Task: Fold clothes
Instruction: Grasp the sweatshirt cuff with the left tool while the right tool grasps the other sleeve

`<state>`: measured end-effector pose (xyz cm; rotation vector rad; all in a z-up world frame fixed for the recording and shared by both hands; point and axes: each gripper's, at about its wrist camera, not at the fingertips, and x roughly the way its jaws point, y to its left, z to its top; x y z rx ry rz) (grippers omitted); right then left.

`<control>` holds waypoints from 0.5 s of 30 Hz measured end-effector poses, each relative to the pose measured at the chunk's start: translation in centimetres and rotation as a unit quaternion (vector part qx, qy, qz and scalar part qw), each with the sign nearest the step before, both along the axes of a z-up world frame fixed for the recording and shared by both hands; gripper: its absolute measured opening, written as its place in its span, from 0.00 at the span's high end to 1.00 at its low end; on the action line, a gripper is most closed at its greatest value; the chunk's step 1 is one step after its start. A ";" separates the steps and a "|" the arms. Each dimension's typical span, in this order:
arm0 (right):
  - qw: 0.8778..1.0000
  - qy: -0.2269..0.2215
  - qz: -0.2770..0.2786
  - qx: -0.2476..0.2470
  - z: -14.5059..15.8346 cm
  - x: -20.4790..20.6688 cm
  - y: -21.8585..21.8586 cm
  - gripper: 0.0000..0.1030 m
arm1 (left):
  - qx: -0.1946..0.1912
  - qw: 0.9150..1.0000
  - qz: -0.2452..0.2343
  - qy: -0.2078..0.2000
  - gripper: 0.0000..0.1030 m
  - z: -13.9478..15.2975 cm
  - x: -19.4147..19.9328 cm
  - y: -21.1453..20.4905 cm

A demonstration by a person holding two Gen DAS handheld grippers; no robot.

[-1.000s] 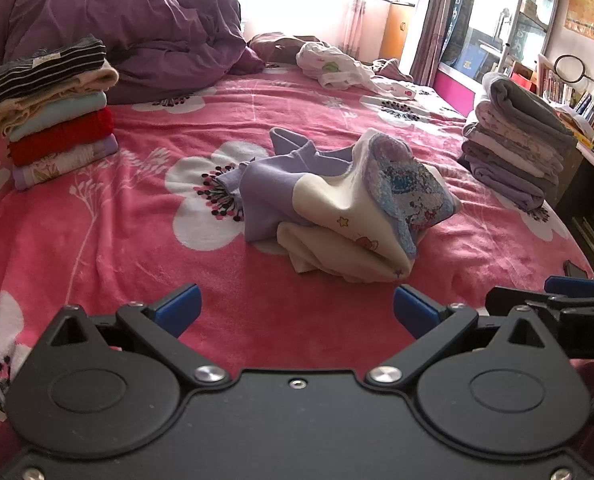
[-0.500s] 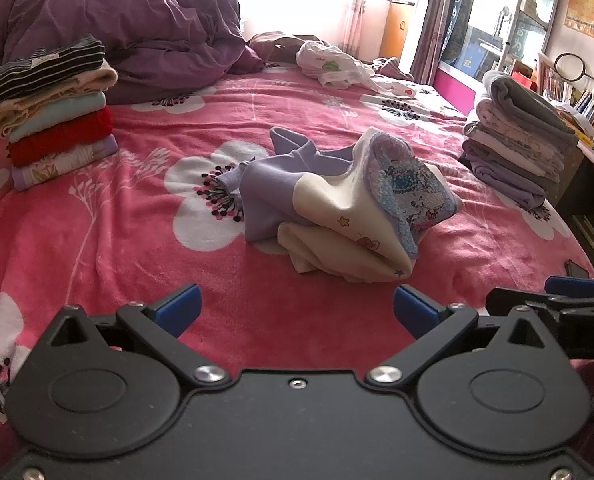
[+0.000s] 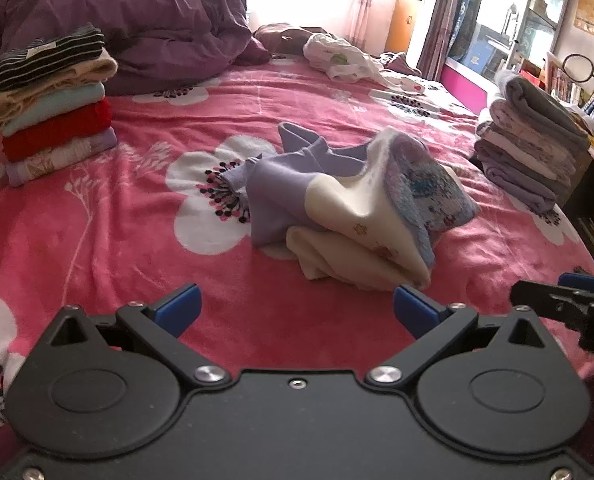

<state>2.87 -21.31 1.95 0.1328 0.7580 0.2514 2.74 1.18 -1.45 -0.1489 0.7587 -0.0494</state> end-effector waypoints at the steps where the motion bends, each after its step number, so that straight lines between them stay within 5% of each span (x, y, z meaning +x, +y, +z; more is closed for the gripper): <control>1: 1.000 -0.001 -0.001 0.000 0.0 0.2 -0.1 0.00 | -0.003 1.000 -0.002 0.001 0.00 0.0 0.3 0.2; 15: 0.999 -0.037 0.027 -0.012 0.4 6.4 -2.1 0.00 | -0.030 0.998 -0.031 -0.035 0.00 0.4 5.7 2.3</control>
